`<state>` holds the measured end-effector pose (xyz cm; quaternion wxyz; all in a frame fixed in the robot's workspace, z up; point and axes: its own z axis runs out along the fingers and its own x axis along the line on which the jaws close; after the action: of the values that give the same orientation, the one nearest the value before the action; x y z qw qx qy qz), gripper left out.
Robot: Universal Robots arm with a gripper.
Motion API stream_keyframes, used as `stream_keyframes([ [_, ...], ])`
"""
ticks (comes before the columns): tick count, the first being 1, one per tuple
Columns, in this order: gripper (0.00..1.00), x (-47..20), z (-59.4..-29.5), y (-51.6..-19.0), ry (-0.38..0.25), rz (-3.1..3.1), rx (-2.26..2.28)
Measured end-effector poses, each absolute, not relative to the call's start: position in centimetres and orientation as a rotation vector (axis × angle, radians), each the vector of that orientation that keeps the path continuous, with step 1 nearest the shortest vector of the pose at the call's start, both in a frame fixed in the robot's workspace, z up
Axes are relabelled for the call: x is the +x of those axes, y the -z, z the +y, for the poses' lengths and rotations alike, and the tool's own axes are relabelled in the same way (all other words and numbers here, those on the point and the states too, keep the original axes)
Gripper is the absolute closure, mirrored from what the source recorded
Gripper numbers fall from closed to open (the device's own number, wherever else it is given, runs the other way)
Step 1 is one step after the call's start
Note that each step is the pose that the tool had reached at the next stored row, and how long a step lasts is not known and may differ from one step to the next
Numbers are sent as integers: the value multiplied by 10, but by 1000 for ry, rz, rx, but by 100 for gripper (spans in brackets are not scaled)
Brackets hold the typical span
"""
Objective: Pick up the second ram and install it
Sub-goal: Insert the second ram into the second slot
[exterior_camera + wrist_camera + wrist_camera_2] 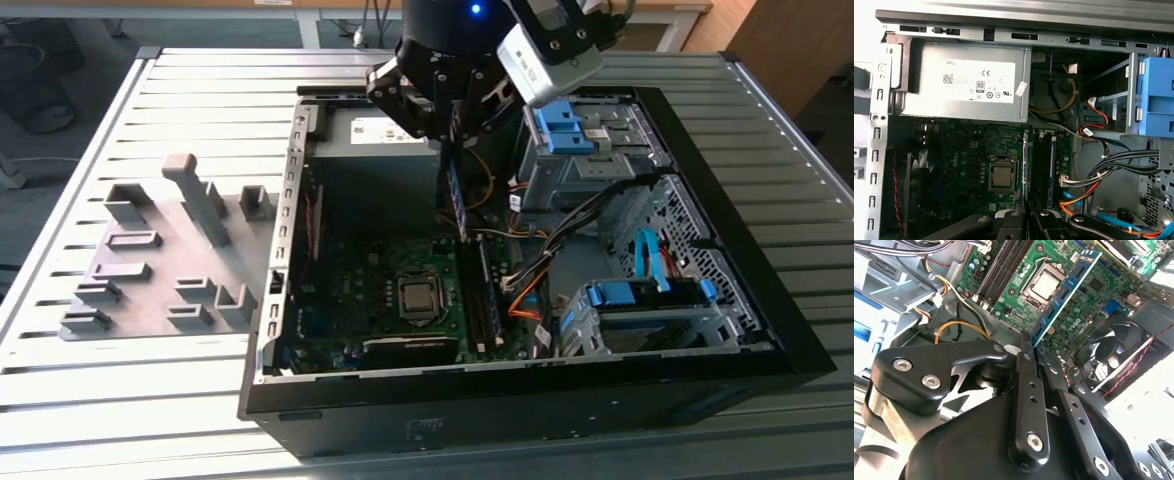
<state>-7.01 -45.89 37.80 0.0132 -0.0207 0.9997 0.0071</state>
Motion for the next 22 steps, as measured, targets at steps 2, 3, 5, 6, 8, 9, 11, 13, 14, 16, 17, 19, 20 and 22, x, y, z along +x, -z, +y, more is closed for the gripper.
stream_keyframes([
  [2,86,-70,-459,-378,-22,3114,-65],
  [3,86,-70,-459,-377,-22,3114,-64],
  [5,86,-70,-459,-377,-22,3114,-64],
  [6,86,-70,-459,-377,-22,3114,-65],
  [8,86,-70,-459,-376,-22,3114,-64],
  [9,86,-70,-459,-376,-22,3114,-64],
  [11,86,-70,-459,-376,-22,3114,-65],
  [13,86,-70,-459,-375,-22,3114,-64],
  [14,86,-70,-459,-375,-22,3114,-64],
  [16,86,-70,-459,-375,-22,3114,-64],
  [17,86,-70,-459,-375,-22,3114,-65],
  [19,86,-70,-459,-373,-22,3114,-64],
  [20,86,-70,-459,-371,-22,3114,-65],
  [22,86,-70,-459,-371,-22,3114,-64],
])
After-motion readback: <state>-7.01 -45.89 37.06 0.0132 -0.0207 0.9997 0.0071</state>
